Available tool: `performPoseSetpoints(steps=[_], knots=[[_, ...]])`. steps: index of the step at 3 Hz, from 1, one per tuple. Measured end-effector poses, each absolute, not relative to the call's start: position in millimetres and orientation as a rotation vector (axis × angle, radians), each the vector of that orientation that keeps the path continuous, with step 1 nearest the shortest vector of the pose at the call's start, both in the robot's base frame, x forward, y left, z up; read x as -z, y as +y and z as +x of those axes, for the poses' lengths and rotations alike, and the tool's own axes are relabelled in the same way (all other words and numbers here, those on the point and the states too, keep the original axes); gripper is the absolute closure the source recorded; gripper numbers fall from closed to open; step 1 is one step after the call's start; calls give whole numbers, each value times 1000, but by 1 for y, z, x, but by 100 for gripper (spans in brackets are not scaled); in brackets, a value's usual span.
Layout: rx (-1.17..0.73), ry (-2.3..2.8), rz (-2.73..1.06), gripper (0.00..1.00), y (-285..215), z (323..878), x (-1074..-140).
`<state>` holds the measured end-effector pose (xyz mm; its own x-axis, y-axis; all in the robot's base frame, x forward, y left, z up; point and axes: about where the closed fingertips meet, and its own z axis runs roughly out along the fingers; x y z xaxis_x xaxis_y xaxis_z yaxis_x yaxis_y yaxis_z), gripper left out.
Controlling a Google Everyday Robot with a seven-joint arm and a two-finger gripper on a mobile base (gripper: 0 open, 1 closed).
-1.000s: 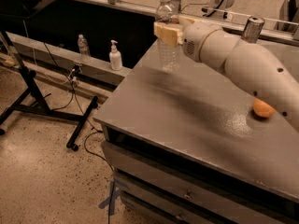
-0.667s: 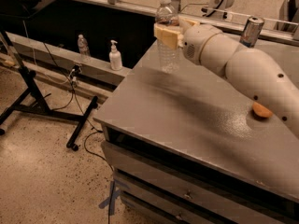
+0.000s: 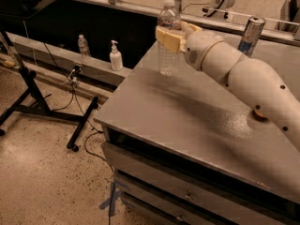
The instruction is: Place water bottle upright
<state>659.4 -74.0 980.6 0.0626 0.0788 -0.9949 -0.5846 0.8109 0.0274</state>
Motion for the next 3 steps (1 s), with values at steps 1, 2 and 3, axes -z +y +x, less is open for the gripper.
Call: performPoseSetpoints(steps=[1,2,3], knots=[[-553,1418,-427,100,-74,655,-976],[-584,1393,-424,100,-72,649,-972],[-621,1355,-429,100,-70,642,-969]])
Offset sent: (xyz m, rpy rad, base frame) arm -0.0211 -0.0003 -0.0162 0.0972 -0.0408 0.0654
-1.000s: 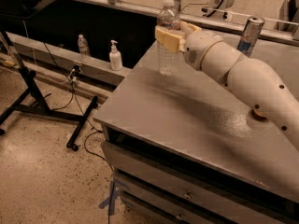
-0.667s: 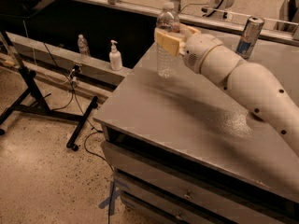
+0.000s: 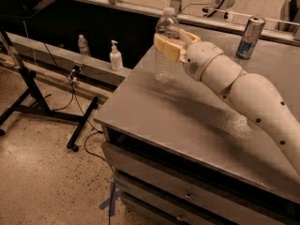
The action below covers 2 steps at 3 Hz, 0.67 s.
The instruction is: Place water bottle upright
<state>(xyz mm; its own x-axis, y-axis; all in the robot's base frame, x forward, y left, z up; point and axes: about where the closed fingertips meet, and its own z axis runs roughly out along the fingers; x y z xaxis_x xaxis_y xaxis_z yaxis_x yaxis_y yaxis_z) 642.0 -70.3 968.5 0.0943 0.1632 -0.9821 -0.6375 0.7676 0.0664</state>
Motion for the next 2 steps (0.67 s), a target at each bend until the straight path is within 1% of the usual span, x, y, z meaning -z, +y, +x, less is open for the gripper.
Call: performPoseSetpoints(steps=[1,2], knots=[[-646,1335,-447,100,-68,638,-965],[-614,1336,-513,100,-66,635,-966]])
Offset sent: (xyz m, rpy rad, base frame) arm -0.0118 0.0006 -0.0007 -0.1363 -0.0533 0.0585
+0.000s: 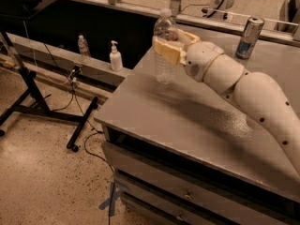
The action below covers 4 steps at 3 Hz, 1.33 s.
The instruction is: Place water bottle upright
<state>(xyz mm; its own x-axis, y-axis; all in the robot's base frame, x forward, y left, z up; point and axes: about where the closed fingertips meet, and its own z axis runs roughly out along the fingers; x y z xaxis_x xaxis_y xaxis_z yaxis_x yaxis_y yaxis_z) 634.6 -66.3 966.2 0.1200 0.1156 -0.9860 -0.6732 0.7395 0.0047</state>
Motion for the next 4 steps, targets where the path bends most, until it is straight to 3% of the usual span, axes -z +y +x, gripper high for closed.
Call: performPoseSetpoints(steps=[2,4], knots=[[-485,1429,-728,100,-58,632,-966],[-485,1500,-768,100,-58,623,-953]])
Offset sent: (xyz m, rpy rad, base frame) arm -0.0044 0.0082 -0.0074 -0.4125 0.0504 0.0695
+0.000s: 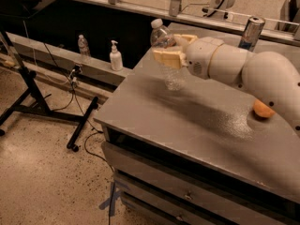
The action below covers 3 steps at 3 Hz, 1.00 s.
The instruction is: Place water bottle upright
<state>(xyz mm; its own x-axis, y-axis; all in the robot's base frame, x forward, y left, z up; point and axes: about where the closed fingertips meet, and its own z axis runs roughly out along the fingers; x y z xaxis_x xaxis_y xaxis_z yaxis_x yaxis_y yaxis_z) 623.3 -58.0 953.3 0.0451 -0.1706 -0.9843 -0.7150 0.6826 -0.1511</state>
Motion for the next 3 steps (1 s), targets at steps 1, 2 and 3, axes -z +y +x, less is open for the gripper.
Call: performPoseSetpoints(steps=[1,2,3], knots=[[-531,1492,-672,100,-63,624,-956],[-558,1477,-589,100,-68,626,-961],[-562,1477,-547,100,-76,624,-960]])
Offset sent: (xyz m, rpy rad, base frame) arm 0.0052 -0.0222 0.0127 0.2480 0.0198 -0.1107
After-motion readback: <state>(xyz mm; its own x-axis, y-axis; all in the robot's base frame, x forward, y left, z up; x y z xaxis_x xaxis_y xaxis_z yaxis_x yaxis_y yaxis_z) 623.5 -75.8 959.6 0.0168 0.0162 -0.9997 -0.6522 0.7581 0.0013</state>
